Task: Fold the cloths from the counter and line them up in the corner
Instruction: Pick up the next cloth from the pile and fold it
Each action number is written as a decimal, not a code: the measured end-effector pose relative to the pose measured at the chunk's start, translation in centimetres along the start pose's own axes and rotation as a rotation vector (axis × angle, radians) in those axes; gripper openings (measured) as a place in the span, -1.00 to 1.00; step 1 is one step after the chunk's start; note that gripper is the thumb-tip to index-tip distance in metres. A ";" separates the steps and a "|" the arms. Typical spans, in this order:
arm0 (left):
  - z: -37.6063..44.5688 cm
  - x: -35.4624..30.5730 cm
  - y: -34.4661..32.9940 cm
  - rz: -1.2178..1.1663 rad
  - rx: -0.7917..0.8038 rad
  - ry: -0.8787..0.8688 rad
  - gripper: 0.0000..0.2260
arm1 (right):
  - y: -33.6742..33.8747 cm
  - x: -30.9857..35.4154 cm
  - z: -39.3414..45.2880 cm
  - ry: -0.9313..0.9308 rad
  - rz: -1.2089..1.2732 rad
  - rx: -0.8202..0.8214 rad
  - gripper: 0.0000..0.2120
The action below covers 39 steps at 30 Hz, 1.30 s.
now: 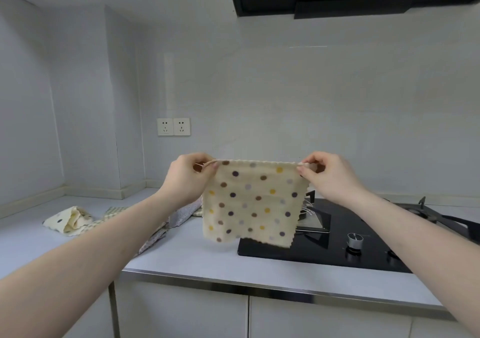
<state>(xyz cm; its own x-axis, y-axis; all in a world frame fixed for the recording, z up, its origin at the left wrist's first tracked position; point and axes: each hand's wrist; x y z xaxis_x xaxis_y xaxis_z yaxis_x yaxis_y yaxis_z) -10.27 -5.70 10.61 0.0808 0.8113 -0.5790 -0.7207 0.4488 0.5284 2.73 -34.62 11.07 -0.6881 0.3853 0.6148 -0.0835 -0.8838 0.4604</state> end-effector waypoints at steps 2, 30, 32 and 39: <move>-1.3 0.0 0.4 0.005 0.061 -0.057 -0.87 | 0.9 0.2 -1.6 0.024 0.017 0.034 -0.91; -5.1 11.3 -11.2 0.095 0.351 0.248 -0.75 | -10.0 -11.6 -5.5 -0.379 0.106 0.143 -0.78; -4.6 11.8 -12.2 0.128 0.337 0.268 -0.76 | -10.7 -11.9 -5.1 -0.383 0.063 0.127 -0.75; -4.2 13.4 -14.2 0.278 0.328 0.265 -0.79 | -12.7 -13.8 -5.2 -0.435 -0.067 0.102 -0.75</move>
<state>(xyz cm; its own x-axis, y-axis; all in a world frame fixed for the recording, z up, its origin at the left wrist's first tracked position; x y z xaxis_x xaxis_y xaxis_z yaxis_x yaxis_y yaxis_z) -1.79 -2.82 -7.25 -0.2921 0.8130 -0.5037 -0.4319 0.3578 0.8279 9.53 -30.10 -6.54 -0.3147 0.5361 0.7833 -0.0316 -0.8307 0.5559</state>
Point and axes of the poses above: each hand's wrist, its own z-axis towards the middle knuckle, its own y-axis out of the back of the hand, x = y × z, and after that the axes turned 6 degrees about z, right-handed
